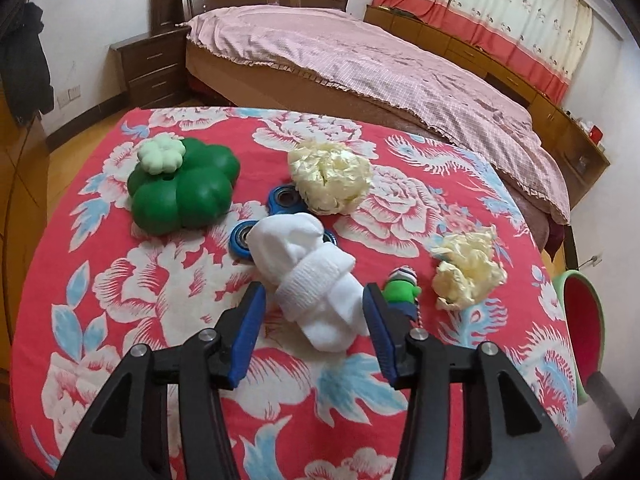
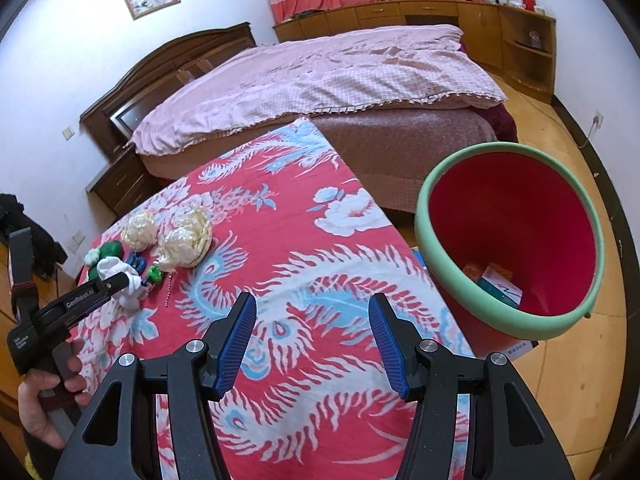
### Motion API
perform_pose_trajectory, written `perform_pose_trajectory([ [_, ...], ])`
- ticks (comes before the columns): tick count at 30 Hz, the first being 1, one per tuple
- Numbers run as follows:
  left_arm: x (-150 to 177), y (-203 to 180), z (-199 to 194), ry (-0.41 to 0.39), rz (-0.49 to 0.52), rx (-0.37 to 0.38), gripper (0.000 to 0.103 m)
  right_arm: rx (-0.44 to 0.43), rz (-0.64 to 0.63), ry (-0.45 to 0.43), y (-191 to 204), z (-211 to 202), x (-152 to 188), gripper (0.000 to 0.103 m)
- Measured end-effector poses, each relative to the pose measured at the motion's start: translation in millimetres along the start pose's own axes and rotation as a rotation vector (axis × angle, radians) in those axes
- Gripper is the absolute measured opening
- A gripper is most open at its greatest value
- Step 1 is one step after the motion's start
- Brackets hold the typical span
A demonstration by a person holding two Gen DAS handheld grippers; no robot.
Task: Collect trash
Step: 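Grasp the white sock with the left gripper while the right grasps a cream crumpled paper ball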
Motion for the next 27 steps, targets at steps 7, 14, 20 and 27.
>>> perform_pose_trajectory([
  [7, 4, 3, 13, 0.02, -0.033, 0.041, 0.051, -0.006, -0.035, 0.029, 17, 20, -6, 0.06],
  [14, 3, 8, 6, -0.007, -0.045, 0.105, 0.028, -0.013, -0.062, 0.06, 38, 45, -11, 0.06],
  [20, -3, 13, -5, -0.065, -0.049, 0.097, 0.027, -0.058, -0.099, 0.099, 65, 71, -18, 0.06],
  [27, -6, 22, -4, -0.083, -0.07, 0.082, 0.027, -0.075, -0.126, 0.132, 89, 105, -24, 0.06],
])
Point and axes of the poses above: each gripper's, at about its wrist camera, not at the fingertips, and z roughly the way its jaws point, y to its left, x to its underside, the point moved 6 cm from there along z, roughly the way its jaws point, and after that the axes turned 11 degrees about -x, right-handed, at the moved point
